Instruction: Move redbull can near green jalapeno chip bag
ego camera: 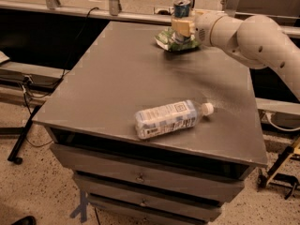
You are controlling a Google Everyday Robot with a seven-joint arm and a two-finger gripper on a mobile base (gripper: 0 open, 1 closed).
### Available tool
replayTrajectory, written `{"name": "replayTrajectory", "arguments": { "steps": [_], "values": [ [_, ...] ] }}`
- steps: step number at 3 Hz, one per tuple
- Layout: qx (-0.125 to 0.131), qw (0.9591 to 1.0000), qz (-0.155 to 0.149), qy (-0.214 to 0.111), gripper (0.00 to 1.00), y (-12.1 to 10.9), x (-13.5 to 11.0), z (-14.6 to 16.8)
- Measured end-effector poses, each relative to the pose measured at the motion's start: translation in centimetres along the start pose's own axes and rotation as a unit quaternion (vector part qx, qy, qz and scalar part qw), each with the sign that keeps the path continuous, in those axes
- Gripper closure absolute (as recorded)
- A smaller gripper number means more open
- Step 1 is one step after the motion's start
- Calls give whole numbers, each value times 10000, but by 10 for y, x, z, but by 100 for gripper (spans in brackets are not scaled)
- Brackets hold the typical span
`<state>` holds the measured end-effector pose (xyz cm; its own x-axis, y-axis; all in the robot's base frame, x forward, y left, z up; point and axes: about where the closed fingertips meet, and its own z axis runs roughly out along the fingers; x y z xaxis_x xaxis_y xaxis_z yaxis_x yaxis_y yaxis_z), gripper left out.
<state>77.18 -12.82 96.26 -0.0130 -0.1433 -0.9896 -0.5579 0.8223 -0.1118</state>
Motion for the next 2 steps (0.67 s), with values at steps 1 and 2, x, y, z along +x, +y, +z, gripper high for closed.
{"name": "replayTrajectory", "arguments": {
  "steps": [1, 2],
  "values": [
    [342, 9993, 48, 109, 100, -18, 5, -25],
    [543, 9982, 219, 117, 100, -30, 18, -44]
  ]
}}
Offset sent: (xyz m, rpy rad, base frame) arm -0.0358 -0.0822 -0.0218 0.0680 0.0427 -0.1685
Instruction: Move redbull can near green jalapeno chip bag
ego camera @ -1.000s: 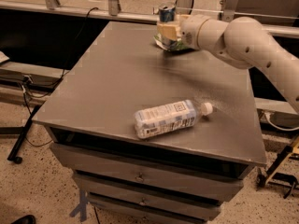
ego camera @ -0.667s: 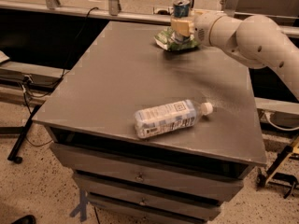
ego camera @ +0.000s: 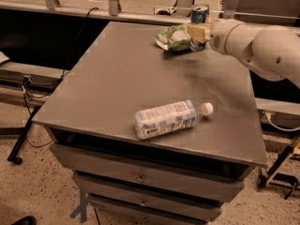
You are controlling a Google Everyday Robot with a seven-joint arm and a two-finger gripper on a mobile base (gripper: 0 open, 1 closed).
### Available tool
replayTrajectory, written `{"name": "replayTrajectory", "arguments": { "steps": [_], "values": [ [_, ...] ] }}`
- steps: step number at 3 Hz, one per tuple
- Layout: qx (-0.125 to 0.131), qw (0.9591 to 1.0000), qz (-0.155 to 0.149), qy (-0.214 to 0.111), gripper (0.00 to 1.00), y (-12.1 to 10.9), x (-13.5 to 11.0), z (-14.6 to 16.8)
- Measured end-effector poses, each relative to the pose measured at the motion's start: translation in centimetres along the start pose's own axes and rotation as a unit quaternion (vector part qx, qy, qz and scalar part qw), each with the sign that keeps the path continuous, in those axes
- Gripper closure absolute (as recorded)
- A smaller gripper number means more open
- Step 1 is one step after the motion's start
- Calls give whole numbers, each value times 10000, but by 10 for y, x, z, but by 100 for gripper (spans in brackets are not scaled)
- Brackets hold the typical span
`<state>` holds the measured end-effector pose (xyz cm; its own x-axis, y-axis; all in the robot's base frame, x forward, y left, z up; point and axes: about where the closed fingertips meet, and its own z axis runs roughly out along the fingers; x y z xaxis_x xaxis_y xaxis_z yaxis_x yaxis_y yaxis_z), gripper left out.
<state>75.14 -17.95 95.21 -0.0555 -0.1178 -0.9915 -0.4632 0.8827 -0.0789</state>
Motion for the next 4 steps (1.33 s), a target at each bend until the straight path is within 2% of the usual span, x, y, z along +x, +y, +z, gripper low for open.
{"name": "replayTrajectory", "arguments": {
  "steps": [1, 2, 4],
  "values": [
    [-12, 9998, 188, -75, 100, -4, 14, 2],
    [-12, 9994, 354, -59, 83, -10, 28, 10],
    [41, 9987, 497, 39, 36, -21, 45, 18]
  ]
}}
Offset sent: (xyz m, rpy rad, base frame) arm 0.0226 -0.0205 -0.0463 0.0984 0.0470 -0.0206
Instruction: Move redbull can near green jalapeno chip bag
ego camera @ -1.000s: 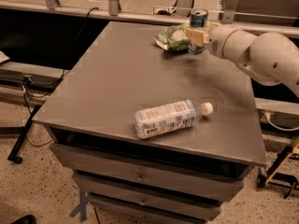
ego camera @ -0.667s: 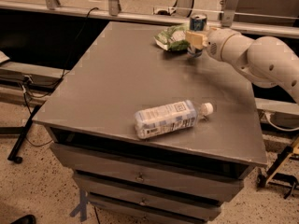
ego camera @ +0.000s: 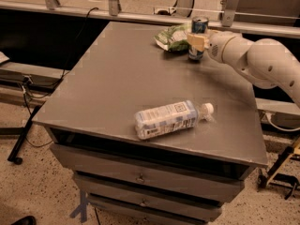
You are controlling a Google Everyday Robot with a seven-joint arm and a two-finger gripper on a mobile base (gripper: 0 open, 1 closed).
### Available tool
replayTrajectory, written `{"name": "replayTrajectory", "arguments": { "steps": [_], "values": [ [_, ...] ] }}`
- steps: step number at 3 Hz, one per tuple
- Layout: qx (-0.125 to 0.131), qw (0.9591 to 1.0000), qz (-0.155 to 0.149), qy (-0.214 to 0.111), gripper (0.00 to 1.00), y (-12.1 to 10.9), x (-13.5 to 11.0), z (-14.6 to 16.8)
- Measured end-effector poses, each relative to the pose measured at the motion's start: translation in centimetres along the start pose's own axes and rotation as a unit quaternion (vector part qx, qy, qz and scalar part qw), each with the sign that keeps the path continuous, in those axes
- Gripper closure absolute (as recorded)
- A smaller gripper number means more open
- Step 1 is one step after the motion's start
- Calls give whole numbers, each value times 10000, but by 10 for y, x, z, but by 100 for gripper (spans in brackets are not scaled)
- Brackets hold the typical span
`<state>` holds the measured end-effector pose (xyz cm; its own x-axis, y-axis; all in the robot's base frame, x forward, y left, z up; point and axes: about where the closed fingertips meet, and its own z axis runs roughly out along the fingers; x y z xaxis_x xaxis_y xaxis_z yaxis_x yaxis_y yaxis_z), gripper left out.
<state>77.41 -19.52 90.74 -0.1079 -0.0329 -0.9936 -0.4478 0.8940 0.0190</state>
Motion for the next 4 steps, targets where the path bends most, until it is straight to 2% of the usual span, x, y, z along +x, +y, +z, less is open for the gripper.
{"name": "replayTrajectory", "arguments": {
  "steps": [1, 2, 3, 4],
  "values": [
    [19, 10000, 64, -4, 12, -2, 7, 4],
    [12, 9999, 71, 69, 0, -1, 11, 4],
    [-66, 9997, -131, 218, 0, -3, -7, -14],
    [-203, 9975, -587, 339, 0, -9, -51, -51]
  ]
}}
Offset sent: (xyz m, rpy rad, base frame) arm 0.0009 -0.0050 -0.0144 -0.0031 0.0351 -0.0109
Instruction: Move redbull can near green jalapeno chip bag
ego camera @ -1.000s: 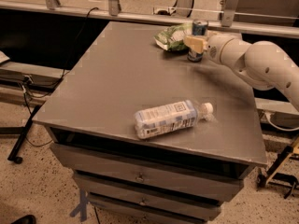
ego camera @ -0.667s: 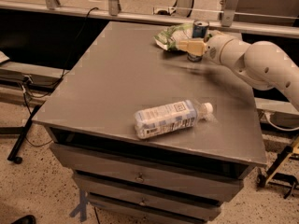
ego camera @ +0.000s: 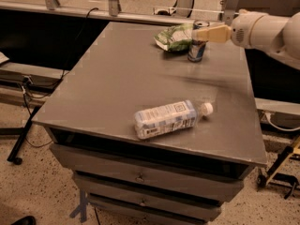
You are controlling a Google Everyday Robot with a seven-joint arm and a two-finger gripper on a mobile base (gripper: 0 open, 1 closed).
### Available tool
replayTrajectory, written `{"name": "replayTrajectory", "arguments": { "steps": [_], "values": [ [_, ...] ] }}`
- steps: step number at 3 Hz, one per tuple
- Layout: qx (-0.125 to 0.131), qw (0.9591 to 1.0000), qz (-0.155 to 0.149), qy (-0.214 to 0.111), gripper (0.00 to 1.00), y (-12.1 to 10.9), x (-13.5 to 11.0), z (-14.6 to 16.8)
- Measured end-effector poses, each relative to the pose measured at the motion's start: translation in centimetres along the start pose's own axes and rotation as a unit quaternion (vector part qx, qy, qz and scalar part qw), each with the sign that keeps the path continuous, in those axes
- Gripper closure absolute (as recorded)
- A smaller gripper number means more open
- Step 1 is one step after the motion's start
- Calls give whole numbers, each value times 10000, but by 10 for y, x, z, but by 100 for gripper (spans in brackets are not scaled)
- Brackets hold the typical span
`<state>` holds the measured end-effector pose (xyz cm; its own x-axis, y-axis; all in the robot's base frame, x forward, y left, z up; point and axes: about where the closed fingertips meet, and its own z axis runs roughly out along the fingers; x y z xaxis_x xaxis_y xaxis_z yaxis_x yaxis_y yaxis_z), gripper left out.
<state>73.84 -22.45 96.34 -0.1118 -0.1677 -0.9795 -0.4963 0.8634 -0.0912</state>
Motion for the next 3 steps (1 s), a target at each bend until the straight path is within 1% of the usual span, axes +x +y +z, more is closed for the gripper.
{"name": "replayTrajectory", "arguments": {
  "steps": [1, 2, 3],
  "values": [
    [-114, 9974, -705, -71, 0, -11, -76, -54],
    [-335, 9961, -811, -54, 0, -6, -92, -67],
    [-348, 9961, -807, -48, 0, -5, -91, -66]
  ]
}}
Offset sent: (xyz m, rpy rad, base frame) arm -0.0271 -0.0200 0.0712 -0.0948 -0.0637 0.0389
